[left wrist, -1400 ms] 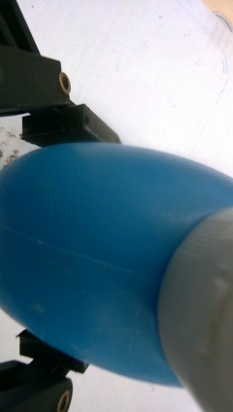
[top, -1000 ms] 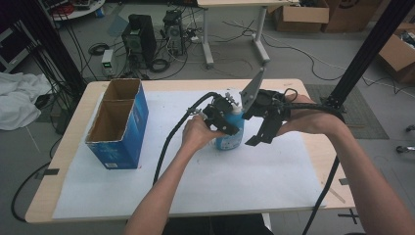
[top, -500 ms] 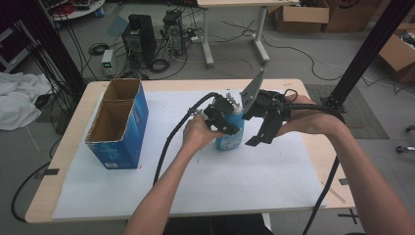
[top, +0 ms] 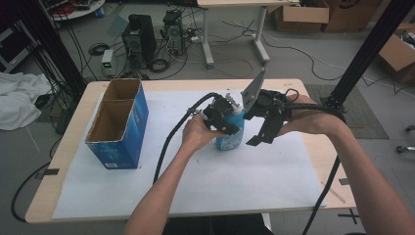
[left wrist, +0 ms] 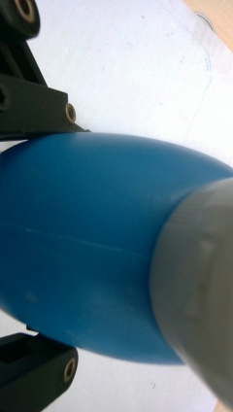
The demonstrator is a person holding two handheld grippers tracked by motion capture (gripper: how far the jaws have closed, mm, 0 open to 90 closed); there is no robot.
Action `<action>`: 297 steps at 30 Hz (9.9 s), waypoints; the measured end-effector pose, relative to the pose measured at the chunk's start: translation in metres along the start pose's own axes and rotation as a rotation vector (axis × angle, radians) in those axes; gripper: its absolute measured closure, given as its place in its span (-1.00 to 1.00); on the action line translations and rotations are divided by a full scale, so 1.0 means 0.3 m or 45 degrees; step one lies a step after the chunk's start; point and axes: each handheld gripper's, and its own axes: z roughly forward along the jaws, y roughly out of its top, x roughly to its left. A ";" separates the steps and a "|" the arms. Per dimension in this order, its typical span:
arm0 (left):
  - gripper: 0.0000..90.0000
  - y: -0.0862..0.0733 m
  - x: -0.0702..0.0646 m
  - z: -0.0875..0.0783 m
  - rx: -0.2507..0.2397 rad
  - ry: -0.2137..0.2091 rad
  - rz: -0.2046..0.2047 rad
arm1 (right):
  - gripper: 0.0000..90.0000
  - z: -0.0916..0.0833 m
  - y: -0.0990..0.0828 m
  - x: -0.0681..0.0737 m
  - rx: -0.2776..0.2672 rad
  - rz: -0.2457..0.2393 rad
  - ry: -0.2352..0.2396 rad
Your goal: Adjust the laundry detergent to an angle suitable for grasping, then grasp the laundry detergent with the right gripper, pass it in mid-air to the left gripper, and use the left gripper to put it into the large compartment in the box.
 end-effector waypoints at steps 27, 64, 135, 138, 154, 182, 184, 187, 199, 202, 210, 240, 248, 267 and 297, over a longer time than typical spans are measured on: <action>-0.03 -0.021 -0.008 -0.090 -0.074 -0.022 0.055 | -0.56 -0.024 -0.008 -0.003 0.000 0.012 -0.024; -0.04 -0.294 -0.134 -0.213 -0.071 -0.271 0.301 | -0.56 0.002 0.022 -0.004 0.014 -0.002 -0.018; -0.61 -0.310 -0.145 -0.220 -0.015 -0.263 0.344 | -0.56 0.020 0.037 0.000 0.033 -0.007 -0.020; -0.63 -0.311 -0.146 -0.222 -0.004 -0.265 0.345 | -0.56 0.020 0.037 0.000 0.033 -0.007 -0.021; -0.66 -0.299 -0.121 -0.304 0.105 -0.230 0.372 | -0.56 0.017 0.038 0.002 0.039 -0.012 -0.016; -0.63 -0.216 0.061 -0.508 0.469 -0.110 0.472 | -0.57 0.026 0.045 -0.006 0.070 -0.015 -0.025; -0.63 -0.213 0.077 -0.506 0.496 -0.103 0.485 | -0.57 0.025 0.045 -0.006 0.071 -0.017 -0.024; -0.62 -0.212 0.090 -0.499 0.517 -0.098 0.481 | -0.57 0.024 0.044 -0.005 0.066 -0.018 -0.025; -0.62 -0.221 0.100 -0.482 0.573 -0.089 0.500 | -0.57 0.011 0.031 -0.003 0.052 -0.008 -0.038; -0.62 -0.223 0.098 -0.479 0.600 -0.076 0.514 | -0.57 0.013 0.034 -0.005 0.053 -0.010 -0.036; -0.62 -0.233 0.092 -0.482 0.623 -0.064 0.506 | -0.57 0.018 0.041 -0.002 0.059 -0.018 -0.036; -0.62 -0.237 0.076 -0.461 0.611 -0.084 0.507 | -0.59 0.167 -0.052 0.020 -0.161 0.061 0.016; -0.62 -0.249 0.068 -0.471 0.592 -0.079 0.492 | -0.59 0.242 -0.077 0.047 -0.262 0.094 0.041; -0.62 -0.257 0.057 -0.473 0.581 -0.084 0.489 | -0.61 0.419 -0.118 0.083 -0.518 0.153 0.003; -0.59 -0.295 0.050 -0.489 0.550 -0.078 0.462 | -0.57 0.553 -0.120 0.088 -0.650 0.207 0.014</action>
